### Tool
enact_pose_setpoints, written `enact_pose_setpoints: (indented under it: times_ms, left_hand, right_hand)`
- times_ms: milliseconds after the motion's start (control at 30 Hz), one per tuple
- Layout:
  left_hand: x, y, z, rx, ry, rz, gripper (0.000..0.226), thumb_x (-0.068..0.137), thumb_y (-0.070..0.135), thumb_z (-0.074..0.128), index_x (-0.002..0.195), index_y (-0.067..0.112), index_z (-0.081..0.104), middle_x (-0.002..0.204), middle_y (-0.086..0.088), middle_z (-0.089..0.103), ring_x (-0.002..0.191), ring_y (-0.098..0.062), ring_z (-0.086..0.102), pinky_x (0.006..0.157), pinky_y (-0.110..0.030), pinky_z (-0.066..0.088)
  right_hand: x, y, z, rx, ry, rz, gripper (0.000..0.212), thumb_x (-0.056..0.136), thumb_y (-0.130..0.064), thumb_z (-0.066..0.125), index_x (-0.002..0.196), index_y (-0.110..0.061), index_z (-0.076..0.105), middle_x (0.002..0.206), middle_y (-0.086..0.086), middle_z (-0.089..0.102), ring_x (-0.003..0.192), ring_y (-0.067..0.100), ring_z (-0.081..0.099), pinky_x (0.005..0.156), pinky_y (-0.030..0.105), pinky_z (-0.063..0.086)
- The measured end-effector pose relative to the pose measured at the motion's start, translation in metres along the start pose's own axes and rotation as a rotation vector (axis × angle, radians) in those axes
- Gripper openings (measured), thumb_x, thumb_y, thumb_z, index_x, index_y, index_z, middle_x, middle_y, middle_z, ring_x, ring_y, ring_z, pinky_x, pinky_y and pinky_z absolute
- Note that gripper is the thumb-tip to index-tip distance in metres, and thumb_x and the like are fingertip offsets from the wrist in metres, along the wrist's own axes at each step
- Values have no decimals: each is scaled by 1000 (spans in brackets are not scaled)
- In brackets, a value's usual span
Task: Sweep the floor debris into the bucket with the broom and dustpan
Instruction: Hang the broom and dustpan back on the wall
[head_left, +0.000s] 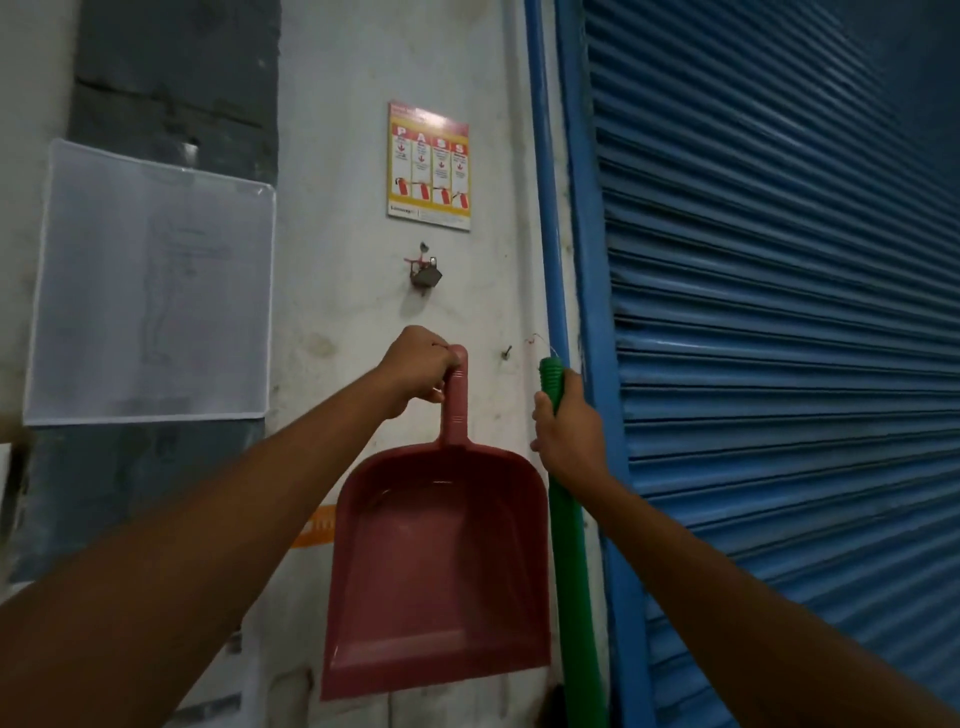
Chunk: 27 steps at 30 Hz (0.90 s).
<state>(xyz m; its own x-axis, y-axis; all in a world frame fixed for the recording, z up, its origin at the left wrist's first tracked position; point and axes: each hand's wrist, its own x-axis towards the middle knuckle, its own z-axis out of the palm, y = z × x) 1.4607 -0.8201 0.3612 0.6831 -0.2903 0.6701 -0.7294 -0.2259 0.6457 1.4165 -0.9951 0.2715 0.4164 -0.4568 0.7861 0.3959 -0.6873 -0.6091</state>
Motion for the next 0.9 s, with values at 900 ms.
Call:
enact_pose_setpoints:
  times_ms: [900]
  left_hand:
    - [161,-50,65,45,122,-45,18,93,11,64,83,-3,59,70,-13,50,55,-20,45,38,-21,41]
  right_hand:
    - [165,105,99,-21,-246,-114,54,104,-28,36,155,-27,18,78,5,58,67,22,60,59,37,53]
